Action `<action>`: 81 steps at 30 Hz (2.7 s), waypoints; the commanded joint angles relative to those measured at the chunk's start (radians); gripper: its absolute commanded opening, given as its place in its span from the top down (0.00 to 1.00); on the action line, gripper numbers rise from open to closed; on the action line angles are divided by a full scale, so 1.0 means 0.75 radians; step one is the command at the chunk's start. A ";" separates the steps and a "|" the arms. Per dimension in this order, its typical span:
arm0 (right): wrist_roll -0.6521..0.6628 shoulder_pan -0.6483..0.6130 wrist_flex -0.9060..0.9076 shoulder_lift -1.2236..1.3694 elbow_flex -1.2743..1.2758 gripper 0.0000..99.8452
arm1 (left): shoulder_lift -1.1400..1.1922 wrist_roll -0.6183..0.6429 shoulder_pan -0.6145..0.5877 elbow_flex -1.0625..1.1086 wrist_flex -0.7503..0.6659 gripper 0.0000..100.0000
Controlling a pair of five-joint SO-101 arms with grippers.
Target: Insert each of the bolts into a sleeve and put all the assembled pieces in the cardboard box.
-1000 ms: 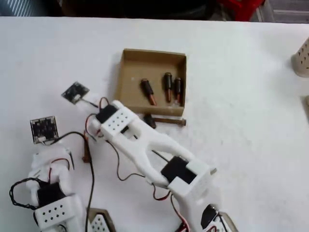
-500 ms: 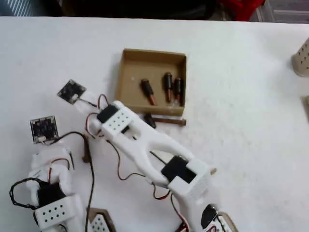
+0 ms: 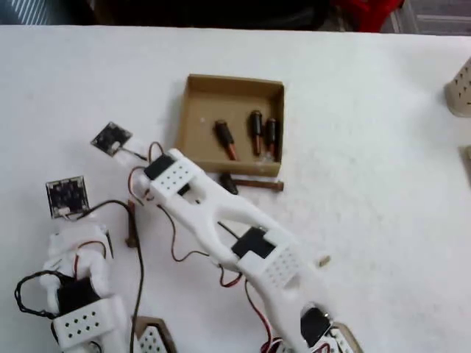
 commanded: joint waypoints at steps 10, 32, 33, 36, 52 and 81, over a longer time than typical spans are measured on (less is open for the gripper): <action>0.008 0.026 0.150 -0.042 -0.096 0.98 | -0.015 -0.012 -0.005 -0.039 0.002 0.98; -0.170 0.461 0.807 -0.437 -0.100 0.98 | -0.007 0.002 -0.122 -0.119 -0.025 0.98; -0.170 0.502 0.819 -0.445 -0.088 0.98 | -0.005 0.000 -0.136 -0.123 -0.025 0.98; -0.170 0.600 0.821 -0.490 0.008 0.98 | -0.005 -0.002 -0.150 -0.127 -0.025 0.98; -0.135 0.936 0.433 -1.337 1.049 0.98 | 0.420 -0.008 -0.142 -0.442 0.088 0.98; 0.284 1.619 0.083 -2.172 2.013 0.98 | 1.468 0.000 0.390 -0.696 0.023 0.98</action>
